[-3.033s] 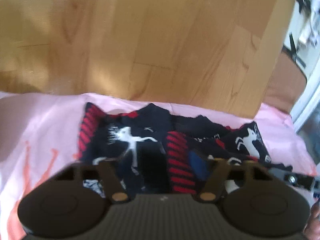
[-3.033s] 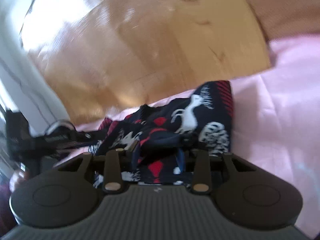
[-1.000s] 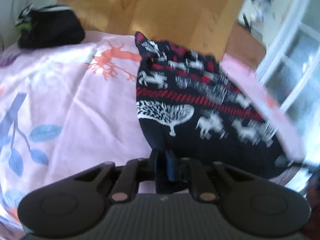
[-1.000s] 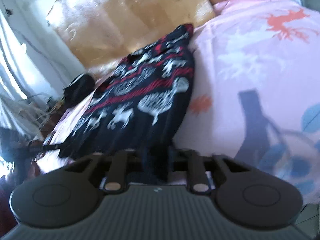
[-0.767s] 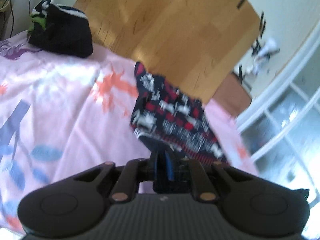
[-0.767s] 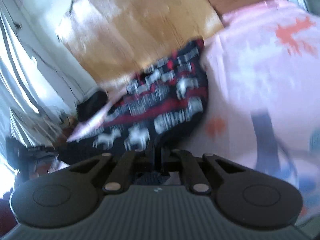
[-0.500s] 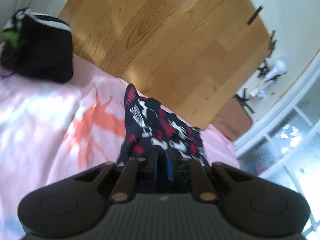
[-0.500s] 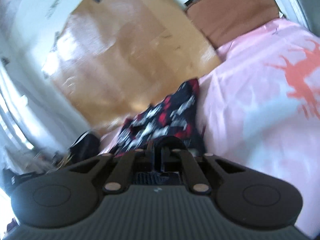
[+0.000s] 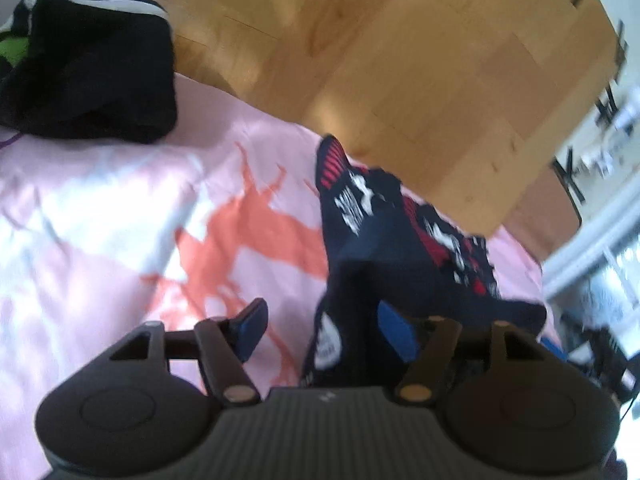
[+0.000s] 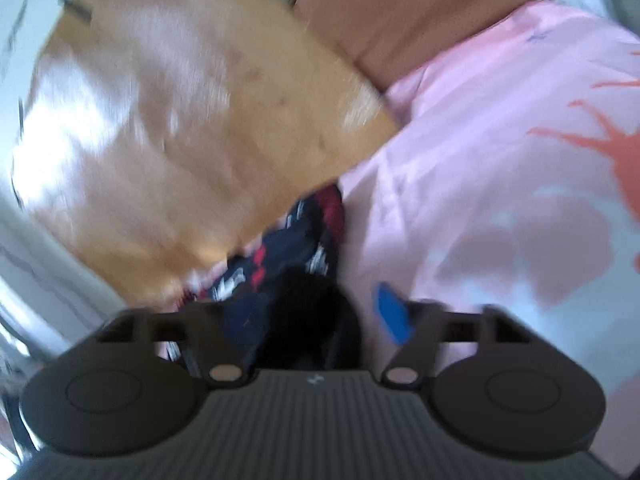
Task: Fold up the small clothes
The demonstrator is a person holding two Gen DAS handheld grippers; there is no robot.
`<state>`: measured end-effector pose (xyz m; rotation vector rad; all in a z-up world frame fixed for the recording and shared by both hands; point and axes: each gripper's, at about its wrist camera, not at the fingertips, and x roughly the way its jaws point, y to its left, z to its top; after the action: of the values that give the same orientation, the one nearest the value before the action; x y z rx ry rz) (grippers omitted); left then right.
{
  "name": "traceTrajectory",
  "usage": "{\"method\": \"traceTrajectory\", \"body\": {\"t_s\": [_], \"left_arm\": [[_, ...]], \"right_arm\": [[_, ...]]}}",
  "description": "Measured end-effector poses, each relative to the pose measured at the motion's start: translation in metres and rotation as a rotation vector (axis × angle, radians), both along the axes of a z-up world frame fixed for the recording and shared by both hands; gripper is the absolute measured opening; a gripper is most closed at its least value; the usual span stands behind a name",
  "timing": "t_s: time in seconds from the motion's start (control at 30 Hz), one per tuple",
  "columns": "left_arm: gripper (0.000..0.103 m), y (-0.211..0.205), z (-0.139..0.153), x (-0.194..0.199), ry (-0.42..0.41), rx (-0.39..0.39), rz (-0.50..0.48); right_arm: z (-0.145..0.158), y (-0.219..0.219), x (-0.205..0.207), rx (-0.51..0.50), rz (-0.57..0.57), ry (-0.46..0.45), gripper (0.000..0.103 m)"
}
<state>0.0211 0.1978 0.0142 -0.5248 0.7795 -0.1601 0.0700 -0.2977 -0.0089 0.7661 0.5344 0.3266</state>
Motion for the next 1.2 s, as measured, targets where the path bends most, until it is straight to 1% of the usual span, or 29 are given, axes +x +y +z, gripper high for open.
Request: {"method": "traceTrajectory", "body": {"t_s": [0.07,0.1,0.13,0.17,0.2,0.23,0.27,0.33,0.37,0.43,0.5,0.53,0.57,0.63,0.67,0.7,0.73,0.77,0.8,0.83,0.87,0.9,0.97,1.03,1.1,1.17,1.2], "left_arm": [[0.064,-0.012,0.0,-0.003,-0.009,0.046,-0.031],[0.062,-0.019,0.001,-0.006,-0.021,0.077,-0.047],[0.055,-0.027,0.0,-0.006,-0.027,0.115,-0.068],[0.035,-0.032,0.0,-0.005,-0.026,0.147,-0.092],[0.026,-0.04,-0.001,-0.004,-0.017,0.178,-0.114],[0.015,-0.045,-0.002,-0.003,-0.009,0.213,-0.113],[0.012,-0.046,-0.002,-0.002,-0.006,0.227,-0.109],[0.011,-0.039,0.001,-0.004,-0.004,0.188,-0.095],[0.009,-0.034,0.002,-0.005,-0.005,0.17,-0.082],[0.009,-0.025,0.006,-0.009,-0.007,0.141,-0.057],[0.009,-0.019,0.006,-0.012,0.003,0.124,-0.039],[0.009,-0.018,0.006,-0.012,0.008,0.123,-0.032],[0.009,-0.017,0.004,-0.014,0.015,0.124,-0.028],[0.01,-0.016,0.001,-0.014,0.03,0.119,-0.024],[0.011,-0.016,-0.001,-0.014,0.034,0.119,-0.024],[0.012,-0.016,-0.002,-0.014,0.033,0.12,-0.027],[0.015,-0.016,-0.002,-0.015,0.028,0.121,-0.03],[0.015,-0.016,-0.002,-0.015,0.022,0.12,-0.032],[0.018,-0.016,-0.002,-0.015,0.018,0.115,-0.035],[0.026,-0.015,-0.002,-0.014,0.016,0.11,-0.036],[0.029,-0.015,-0.003,-0.013,0.014,0.104,-0.039],[0.03,-0.015,-0.004,-0.012,0.014,0.095,-0.048],[0.036,-0.018,-0.007,-0.01,0.023,0.074,-0.061],[0.037,-0.022,-0.011,-0.01,0.028,0.065,-0.075],[0.034,-0.026,-0.013,-0.012,0.02,0.077,-0.073],[0.014,-0.025,-0.012,-0.015,0.025,0.072,-0.074],[0.014,-0.023,-0.01,-0.017,0.023,0.07,-0.074]], "right_arm": [[0.002,-0.006,-0.004,0.036,0.025,-0.006,0.063],[0.004,-0.002,-0.007,0.019,0.055,-0.015,0.052],[0.007,0.005,-0.009,-0.015,0.09,-0.021,0.042],[0.009,0.016,-0.01,-0.055,0.14,-0.019,0.036],[0.012,0.03,-0.008,-0.094,0.198,-0.014,0.022],[0.011,0.048,-0.008,-0.145,0.273,-0.009,0.012],[0.01,0.064,-0.008,-0.181,0.332,-0.011,0.011],[0.005,0.098,-0.005,-0.234,0.453,-0.008,0.011],[0.003,0.112,0.0,-0.255,0.479,0.004,0.011],[0.001,0.136,0.013,-0.283,0.483,0.005,0.011],[0.002,0.15,0.032,-0.266,0.436,-0.003,0.012],[0.003,0.152,0.043,-0.233,0.395,0.003,0.014],[0.003,0.152,0.052,-0.21,0.355,0.0,0.015],[0.004,0.149,0.065,-0.216,0.239,0.022,0.015],[0.004,0.144,0.068,-0.206,0.218,0.043,0.015],[0.004,0.137,0.066,-0.173,0.223,0.054,0.015],[0.006,0.13,0.058,-0.159,0.227,0.046,0.016],[0.012,0.12,0.044,-0.173,0.226,0.014,0.018],[0.017,0.11,0.029,-0.2,0.213,-0.024,0.024],[0.022,0.097,0.012,-0.23,0.183,-0.06,0.038],[0.025,0.085,-0.004,-0.257,0.142,-0.082,0.045],[0.026,0.069,-0.023,-0.281,0.09,-0.097,0.054],[0.022,0.043,-0.048,-0.3,0.014,-0.075,0.056],[0.013,0.029,-0.066,-0.275,-0.02,-0.029,0.058],[0.003,0.022,-0.078,-0.229,-0.006,0.016,0.058],[-0.009,0.027,-0.078,-0.173,0.024,0.055,0.058],[-0.016,0.032,-0.078,-0.144,0.043,0.073,0.052]]}}
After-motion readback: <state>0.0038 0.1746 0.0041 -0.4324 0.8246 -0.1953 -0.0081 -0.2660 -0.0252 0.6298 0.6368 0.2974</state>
